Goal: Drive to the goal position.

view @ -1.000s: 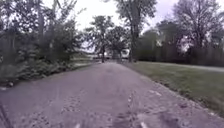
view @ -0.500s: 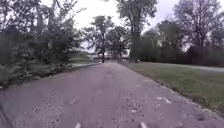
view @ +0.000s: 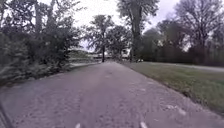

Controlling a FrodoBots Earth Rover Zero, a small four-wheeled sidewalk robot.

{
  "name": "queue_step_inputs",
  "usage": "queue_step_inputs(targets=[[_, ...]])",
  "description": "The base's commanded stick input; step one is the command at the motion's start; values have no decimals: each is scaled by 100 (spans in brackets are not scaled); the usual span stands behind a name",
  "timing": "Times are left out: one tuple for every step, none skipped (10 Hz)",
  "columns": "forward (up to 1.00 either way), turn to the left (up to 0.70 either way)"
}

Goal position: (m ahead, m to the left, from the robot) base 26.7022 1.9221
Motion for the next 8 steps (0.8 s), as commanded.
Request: queue_step_inputs(targets=[[70,0],[70,0],[70,0],[70,0],[70,0],[70,0],[70,0],[70,0]])
